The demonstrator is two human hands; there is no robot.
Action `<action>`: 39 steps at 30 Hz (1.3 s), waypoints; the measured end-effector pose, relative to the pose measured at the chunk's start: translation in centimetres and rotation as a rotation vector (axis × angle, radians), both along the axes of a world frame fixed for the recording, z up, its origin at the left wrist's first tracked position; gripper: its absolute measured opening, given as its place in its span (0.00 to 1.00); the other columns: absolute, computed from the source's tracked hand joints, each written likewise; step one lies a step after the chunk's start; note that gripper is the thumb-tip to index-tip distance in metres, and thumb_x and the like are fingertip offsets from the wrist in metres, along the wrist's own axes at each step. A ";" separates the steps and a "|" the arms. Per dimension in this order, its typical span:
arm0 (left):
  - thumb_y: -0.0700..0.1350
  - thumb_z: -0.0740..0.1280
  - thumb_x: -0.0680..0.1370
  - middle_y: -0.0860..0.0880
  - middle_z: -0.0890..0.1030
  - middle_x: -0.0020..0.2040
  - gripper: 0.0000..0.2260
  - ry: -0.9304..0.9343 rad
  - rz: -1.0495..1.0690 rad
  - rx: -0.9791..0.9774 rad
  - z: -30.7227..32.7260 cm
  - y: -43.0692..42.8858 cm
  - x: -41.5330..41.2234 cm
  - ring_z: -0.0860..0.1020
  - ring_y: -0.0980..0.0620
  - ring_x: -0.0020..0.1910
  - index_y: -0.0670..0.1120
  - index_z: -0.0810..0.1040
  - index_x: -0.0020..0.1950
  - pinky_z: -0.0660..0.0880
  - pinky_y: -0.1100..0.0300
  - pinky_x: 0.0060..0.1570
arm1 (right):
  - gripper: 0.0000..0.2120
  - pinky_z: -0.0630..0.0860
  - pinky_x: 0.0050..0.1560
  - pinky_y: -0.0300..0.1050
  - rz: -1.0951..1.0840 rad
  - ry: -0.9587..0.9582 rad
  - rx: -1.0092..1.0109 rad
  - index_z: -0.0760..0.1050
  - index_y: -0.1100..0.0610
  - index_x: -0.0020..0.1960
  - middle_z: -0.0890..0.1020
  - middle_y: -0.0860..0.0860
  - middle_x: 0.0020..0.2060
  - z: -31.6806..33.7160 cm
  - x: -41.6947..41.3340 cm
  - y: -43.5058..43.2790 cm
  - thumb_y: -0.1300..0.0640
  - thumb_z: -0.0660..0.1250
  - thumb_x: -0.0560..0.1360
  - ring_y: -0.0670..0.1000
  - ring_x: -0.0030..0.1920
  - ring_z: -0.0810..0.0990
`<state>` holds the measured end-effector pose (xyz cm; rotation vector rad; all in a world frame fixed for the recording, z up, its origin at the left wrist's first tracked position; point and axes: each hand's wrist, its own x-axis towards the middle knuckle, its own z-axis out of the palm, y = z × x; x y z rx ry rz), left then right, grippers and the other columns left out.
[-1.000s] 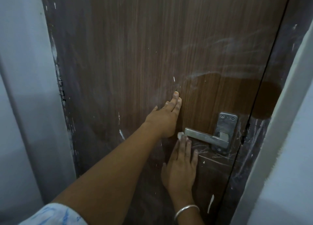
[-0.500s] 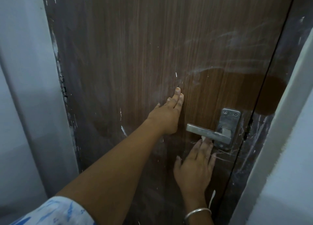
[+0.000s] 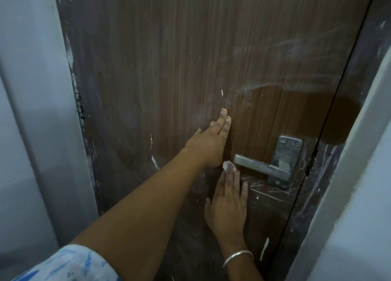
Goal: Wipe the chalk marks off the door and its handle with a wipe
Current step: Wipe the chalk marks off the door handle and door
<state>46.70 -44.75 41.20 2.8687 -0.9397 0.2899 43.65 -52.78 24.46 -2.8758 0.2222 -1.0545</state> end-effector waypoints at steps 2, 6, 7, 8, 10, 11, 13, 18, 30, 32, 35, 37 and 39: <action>0.37 0.64 0.75 0.48 0.28 0.74 0.42 -0.001 0.001 -0.016 -0.1 0.0 0.0 0.44 0.46 0.77 0.45 0.34 0.75 0.49 0.45 0.73 | 0.50 0.54 0.69 0.59 -0.026 -0.022 0.048 0.58 0.68 0.72 0.58 0.63 0.73 0.1 -0.1 0.2 0.51 0.76 0.58 0.60 0.73 0.56; 0.40 0.66 0.75 0.48 0.28 0.74 0.43 -0.024 0.015 -0.013 -0.6 -0.3 0.4 0.44 0.45 0.77 0.44 0.33 0.75 0.49 0.45 0.73 | 0.49 0.49 0.72 0.57 0.044 0.046 -0.025 0.58 0.69 0.72 0.59 0.64 0.73 0.4 1.2 1.6 0.50 0.74 0.59 0.62 0.73 0.55; 0.39 0.66 0.75 0.48 0.27 0.74 0.44 -0.029 0.017 -0.014 -0.7 -0.4 0.5 0.44 0.45 0.77 0.45 0.33 0.75 0.49 0.45 0.73 | 0.46 0.51 0.71 0.58 0.063 0.079 -0.081 0.63 0.69 0.70 0.63 0.64 0.71 0.4 1.6 1.9 0.49 0.74 0.58 0.62 0.72 0.58; 0.39 0.66 0.75 0.48 0.27 0.74 0.44 -0.028 0.017 -0.018 -0.7 -0.4 0.5 0.44 0.45 0.77 0.45 0.33 0.75 0.49 0.45 0.73 | 0.44 0.54 0.70 0.59 0.071 0.102 -0.121 0.67 0.69 0.67 0.68 0.65 0.68 0.3 2.0 2.0 0.49 0.75 0.57 0.63 0.71 0.62; 0.37 0.65 0.75 0.48 0.27 0.74 0.43 -0.023 0.016 -0.024 -0.7 -0.4 0.6 0.44 0.45 0.77 0.45 0.33 0.75 0.49 0.45 0.73 | 0.42 0.52 0.71 0.59 0.062 0.120 -0.160 0.68 0.69 0.66 0.70 0.65 0.67 0.2 2.2 2.1 0.50 0.74 0.58 0.63 0.70 0.64; 0.37 0.65 0.75 0.48 0.27 0.74 0.43 -0.022 0.016 -0.026 -0.6 -0.3 0.6 0.44 0.45 0.77 0.45 0.33 0.75 0.49 0.45 0.73 | 0.41 0.50 0.71 0.58 0.049 0.120 -0.171 0.68 0.69 0.67 0.69 0.65 0.67 0.2 2.2 2.1 0.50 0.73 0.59 0.63 0.71 0.63; 0.36 0.65 0.75 0.48 0.27 0.74 0.44 -0.019 0.017 -0.030 -0.6 -0.3 0.5 0.44 0.45 0.77 0.45 0.33 0.75 0.49 0.45 0.73 | 0.40 0.47 0.72 0.58 0.038 0.126 -0.185 0.66 0.68 0.68 0.68 0.65 0.68 0.3 2.0 2.0 0.50 0.72 0.61 0.63 0.72 0.61; 0.38 0.67 0.74 0.49 0.27 0.74 0.45 0.004 0.028 -0.029 -0.4 -0.4 0.2 0.44 0.45 0.77 0.45 0.33 0.75 0.48 0.45 0.73 | 0.42 0.49 0.71 0.58 0.055 0.125 -0.171 0.64 0.68 0.69 0.66 0.63 0.70 0.3 1.8 1.6 0.51 0.74 0.61 0.61 0.72 0.60; 0.37 0.65 0.74 0.49 0.28 0.74 0.44 0.015 0.008 -0.024 -0.1 -0.2 -0.1 0.44 0.45 0.77 0.46 0.33 0.75 0.48 0.45 0.73 | 0.49 0.53 0.70 0.57 0.029 0.047 0.017 0.58 0.68 0.72 0.57 0.62 0.74 -1.5 -0.2 0.0 0.52 0.76 0.59 0.59 0.74 0.54; 0.37 0.64 0.74 0.49 0.28 0.74 0.43 0.015 0.011 -0.023 0.0 -0.1 -0.1 0.44 0.45 0.77 0.46 0.33 0.75 0.48 0.45 0.74 | 0.49 0.55 0.69 0.59 -0.008 0.030 0.008 0.60 0.67 0.72 0.59 0.62 0.73 -1.6 -0.4 -0.8 0.51 0.76 0.58 0.59 0.73 0.56; 0.36 0.63 0.75 0.49 0.28 0.74 0.42 0.012 0.019 -0.027 -0.1 -0.2 -0.2 0.45 0.46 0.77 0.46 0.33 0.75 0.49 0.45 0.74 | 0.47 0.54 0.68 0.61 -0.122 -0.037 0.107 0.61 0.69 0.70 0.62 0.64 0.72 -1.5 -1.2 -1.6 0.51 0.76 0.58 0.62 0.72 0.58; 0.36 0.63 0.75 0.49 0.28 0.74 0.43 0.010 0.017 -0.027 -0.1 -0.2 -0.1 0.45 0.46 0.77 0.46 0.33 0.75 0.49 0.45 0.74 | 0.47 0.54 0.68 0.61 -0.162 -0.060 0.171 0.61 0.70 0.70 0.62 0.66 0.71 -1.4 -1.4 -1.6 0.52 0.76 0.58 0.63 0.72 0.58; 0.36 0.64 0.75 0.50 0.28 0.74 0.43 0.011 0.019 -0.023 -0.1 -0.2 0.0 0.45 0.46 0.77 0.46 0.33 0.75 0.49 0.45 0.73 | 0.47 0.53 0.68 0.60 -0.166 -0.064 0.176 0.60 0.71 0.70 0.62 0.67 0.71 -1.3 -1.5 -1.7 0.52 0.76 0.59 0.63 0.72 0.57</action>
